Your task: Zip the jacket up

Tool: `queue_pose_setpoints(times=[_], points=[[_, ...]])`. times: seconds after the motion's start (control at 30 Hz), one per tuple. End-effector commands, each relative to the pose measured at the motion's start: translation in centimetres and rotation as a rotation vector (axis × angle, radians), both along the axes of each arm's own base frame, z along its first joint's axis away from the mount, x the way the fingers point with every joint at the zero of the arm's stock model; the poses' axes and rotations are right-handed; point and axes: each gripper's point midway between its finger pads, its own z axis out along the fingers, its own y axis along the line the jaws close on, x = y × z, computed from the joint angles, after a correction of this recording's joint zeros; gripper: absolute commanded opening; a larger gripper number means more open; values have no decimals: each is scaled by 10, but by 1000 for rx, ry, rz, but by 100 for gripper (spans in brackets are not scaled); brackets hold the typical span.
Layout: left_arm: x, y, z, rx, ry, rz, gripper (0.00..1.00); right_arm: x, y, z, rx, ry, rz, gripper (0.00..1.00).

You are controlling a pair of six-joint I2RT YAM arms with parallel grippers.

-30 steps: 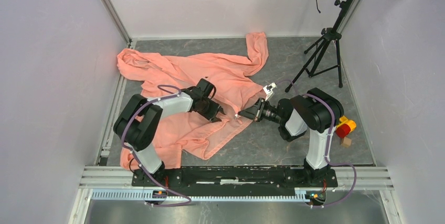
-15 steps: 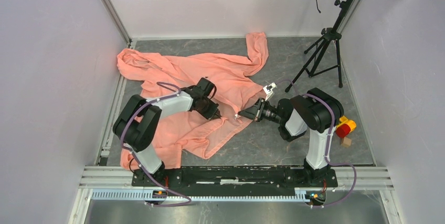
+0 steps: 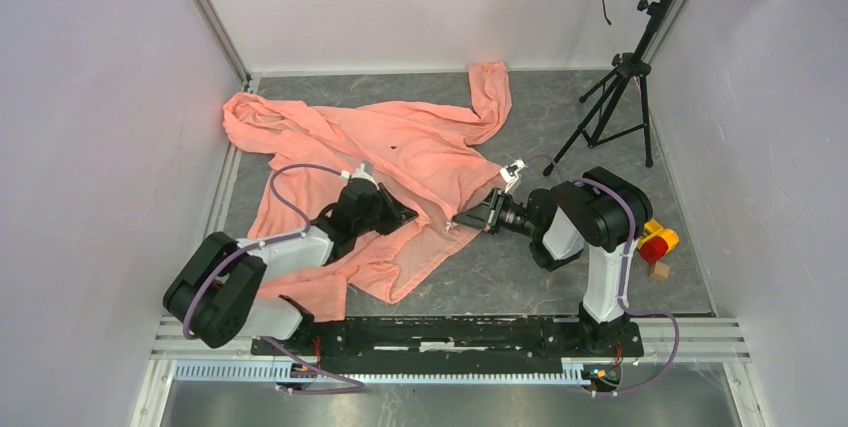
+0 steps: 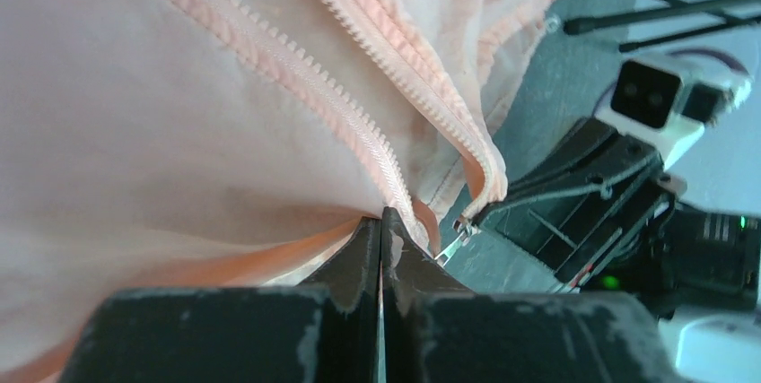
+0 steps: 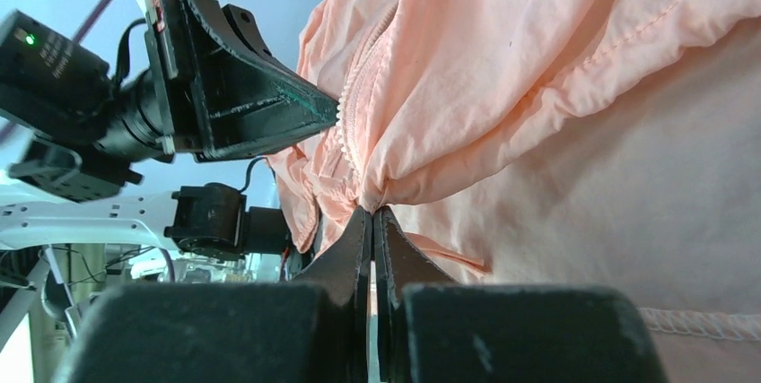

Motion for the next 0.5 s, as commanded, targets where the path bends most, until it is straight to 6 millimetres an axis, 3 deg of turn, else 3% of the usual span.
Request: queue_pose_setpoints(times=[0.0,0.3,0.47], points=[[7,-17,49,-80,-418,-137,2,-7,6,86,222,-381,40,0],[-11,-27,78,-61,-821,-215,2,-14,8,91,224,-410,65,0],[-8,-29,69,-43,-810,-214,2,-14,9,90,218,-423,73,0]])
